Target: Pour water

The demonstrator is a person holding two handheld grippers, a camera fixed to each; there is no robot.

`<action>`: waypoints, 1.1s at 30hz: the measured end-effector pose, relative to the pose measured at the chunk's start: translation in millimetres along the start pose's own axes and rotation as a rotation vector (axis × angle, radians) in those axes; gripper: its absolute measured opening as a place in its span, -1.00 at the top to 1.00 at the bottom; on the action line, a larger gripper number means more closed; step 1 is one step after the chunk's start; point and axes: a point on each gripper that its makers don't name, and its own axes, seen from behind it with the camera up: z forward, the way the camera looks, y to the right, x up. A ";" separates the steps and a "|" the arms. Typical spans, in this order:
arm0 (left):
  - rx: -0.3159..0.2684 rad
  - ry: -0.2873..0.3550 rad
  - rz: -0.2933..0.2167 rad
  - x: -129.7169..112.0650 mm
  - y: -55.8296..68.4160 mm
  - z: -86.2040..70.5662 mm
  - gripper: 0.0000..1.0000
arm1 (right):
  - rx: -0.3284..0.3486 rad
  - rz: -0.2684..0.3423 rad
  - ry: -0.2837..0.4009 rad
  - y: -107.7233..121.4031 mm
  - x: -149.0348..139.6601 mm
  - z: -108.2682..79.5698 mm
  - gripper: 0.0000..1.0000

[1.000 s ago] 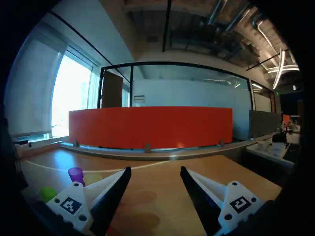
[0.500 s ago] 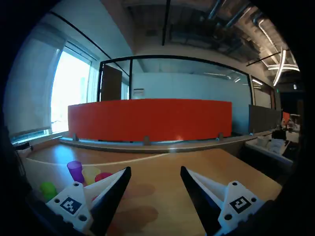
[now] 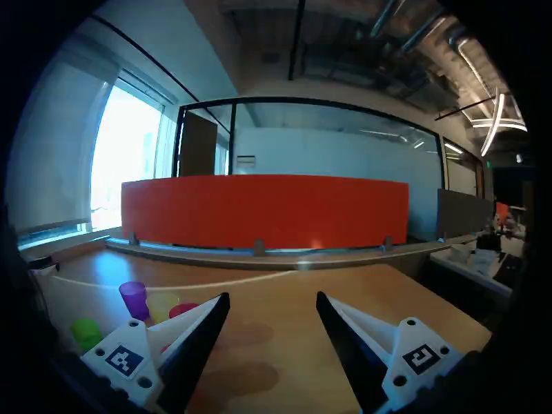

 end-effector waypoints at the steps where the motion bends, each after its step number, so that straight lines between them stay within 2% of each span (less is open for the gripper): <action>1: -0.001 -0.001 0.000 -0.7 0.2 0.3 -0.75 | 0.000 -0.001 0.001 0.2 0.9 -0.3 -0.94; 24: -0.009 -0.016 -0.002 -14.8 2.2 1.3 -0.75 | 0.001 -0.007 0.029 2.4 12.8 -4.5 -0.94; 33: -0.010 -0.019 -0.001 -15.0 2.4 1.4 -0.75 | -0.032 -0.026 0.070 9.8 13.0 -6.4 -0.95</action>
